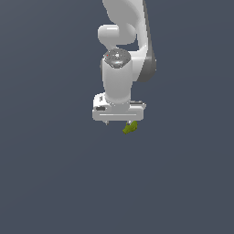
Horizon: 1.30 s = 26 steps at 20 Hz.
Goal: Pick up the object and move it to a goal position.
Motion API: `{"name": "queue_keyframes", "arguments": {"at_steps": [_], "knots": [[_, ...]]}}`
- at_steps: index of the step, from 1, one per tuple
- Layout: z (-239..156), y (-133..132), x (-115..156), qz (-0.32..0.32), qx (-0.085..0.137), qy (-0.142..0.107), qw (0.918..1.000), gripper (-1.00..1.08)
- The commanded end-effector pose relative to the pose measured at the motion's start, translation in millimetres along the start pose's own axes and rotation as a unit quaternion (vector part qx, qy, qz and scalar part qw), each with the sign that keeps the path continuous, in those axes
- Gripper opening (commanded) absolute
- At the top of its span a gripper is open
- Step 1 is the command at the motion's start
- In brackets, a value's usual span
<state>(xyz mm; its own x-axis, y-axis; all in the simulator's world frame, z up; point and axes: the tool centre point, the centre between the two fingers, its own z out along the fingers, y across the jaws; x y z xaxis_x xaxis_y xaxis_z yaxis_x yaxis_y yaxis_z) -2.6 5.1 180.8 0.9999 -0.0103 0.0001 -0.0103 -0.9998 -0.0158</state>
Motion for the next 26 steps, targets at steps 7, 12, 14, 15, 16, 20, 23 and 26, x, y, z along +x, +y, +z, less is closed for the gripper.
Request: {"name": "queue_keyframes", "arguments": {"at_steps": [7, 12, 14, 15, 16, 20, 23, 26], "knots": [[8, 13, -6, 0.003, -0.007, -0.013, 0.9999, 1.0], [12, 21, -9, 0.001, -0.012, -0.02, 0.9997, 1.0], [12, 20, -9, 0.002, -0.011, -0.019, 0.9998, 1.0], [12, 19, -9, 0.003, -0.011, -0.019, 0.9998, 1.0], [12, 19, -9, 0.005, -0.011, -0.019, 0.9998, 1.0], [14, 16, -11, 0.019, -0.011, -0.018, 0.9996, 1.0], [17, 13, -12, 0.036, -0.011, -0.018, 0.9991, 1.0], [20, 9, -14, 0.058, -0.01, -0.017, 0.9981, 1.0]]}}
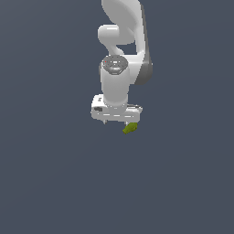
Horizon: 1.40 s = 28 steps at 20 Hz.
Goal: Pick up the object and move it to a goal position.
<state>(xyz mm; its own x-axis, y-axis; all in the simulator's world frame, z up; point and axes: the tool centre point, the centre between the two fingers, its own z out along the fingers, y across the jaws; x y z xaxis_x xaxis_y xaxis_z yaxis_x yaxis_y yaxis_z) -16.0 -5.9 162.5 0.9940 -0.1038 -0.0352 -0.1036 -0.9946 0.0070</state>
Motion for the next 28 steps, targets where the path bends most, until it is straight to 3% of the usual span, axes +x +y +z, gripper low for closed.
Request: {"name": "queue_keyframes", "arguments": {"at_steps": [1, 7, 14, 21, 28], "knots": [[3, -4, -2, 0.019, 0.001, 0.0, 0.9998, 1.0], [12, -14, -9, 0.083, 0.002, 0.001, 0.9966, 1.0], [24, -27, -19, 0.167, 0.004, 0.003, 0.986, 1.0], [35, -39, -30, 0.25, 0.006, 0.004, 0.9681, 1.0], [45, -50, -41, 0.332, 0.008, 0.006, 0.9431, 1.0]]}}
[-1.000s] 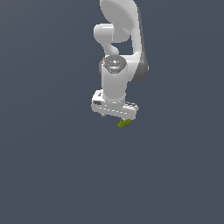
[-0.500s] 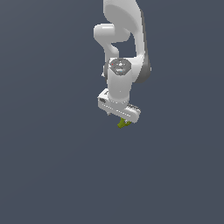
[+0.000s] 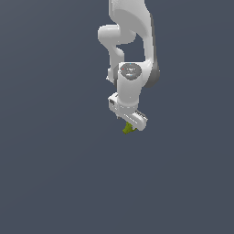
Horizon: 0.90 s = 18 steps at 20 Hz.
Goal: Pick up the object and move it to a goal position.
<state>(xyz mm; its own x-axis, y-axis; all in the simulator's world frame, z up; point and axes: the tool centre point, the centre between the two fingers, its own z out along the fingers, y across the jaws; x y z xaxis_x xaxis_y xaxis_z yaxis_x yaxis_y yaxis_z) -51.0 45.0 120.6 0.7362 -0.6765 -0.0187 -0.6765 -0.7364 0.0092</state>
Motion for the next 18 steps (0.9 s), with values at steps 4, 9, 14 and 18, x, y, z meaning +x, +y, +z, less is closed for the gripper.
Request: {"name": "queue_keyframes", "arguments": {"at_steps": [4, 9, 14, 18], "knots": [[8, -1, -12, 0.068, 0.002, 0.002, 0.9977, 1.0], [15, -1, -22, 0.13, 0.003, 0.003, 0.9915, 1.0], [21, 0, -32, 0.189, 0.004, 0.005, 0.982, 1.0], [25, 0, -38, 0.226, 0.005, 0.006, 0.9742, 1.0]]}}
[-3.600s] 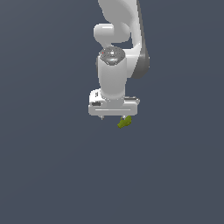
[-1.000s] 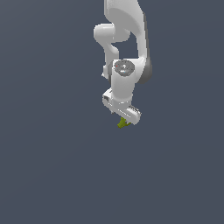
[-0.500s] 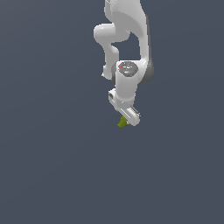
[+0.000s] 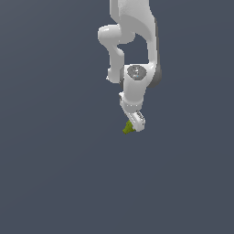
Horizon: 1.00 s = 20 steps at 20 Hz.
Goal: Pick up the object and move it to a goal position.
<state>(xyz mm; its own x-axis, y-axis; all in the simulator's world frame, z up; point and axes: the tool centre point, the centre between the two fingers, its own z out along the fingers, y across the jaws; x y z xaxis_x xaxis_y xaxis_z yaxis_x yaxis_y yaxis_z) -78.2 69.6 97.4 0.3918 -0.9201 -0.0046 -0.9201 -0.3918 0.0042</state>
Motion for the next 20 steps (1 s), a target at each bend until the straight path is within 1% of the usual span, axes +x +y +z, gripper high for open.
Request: {"name": "queue_keyframes", "arguments": {"at_steps": [1, 9, 16, 20], "knots": [[2, 2, -3, 0.023, 0.001, 0.001, 0.9997, 1.0], [6, 5, -8, 0.063, 0.002, 0.002, 0.998, 1.0], [8, 6, -9, 0.066, 0.002, 0.002, 0.9978, 1.0], [18, 6, -9, 0.067, 0.002, 0.002, 0.9978, 1.0]]}}
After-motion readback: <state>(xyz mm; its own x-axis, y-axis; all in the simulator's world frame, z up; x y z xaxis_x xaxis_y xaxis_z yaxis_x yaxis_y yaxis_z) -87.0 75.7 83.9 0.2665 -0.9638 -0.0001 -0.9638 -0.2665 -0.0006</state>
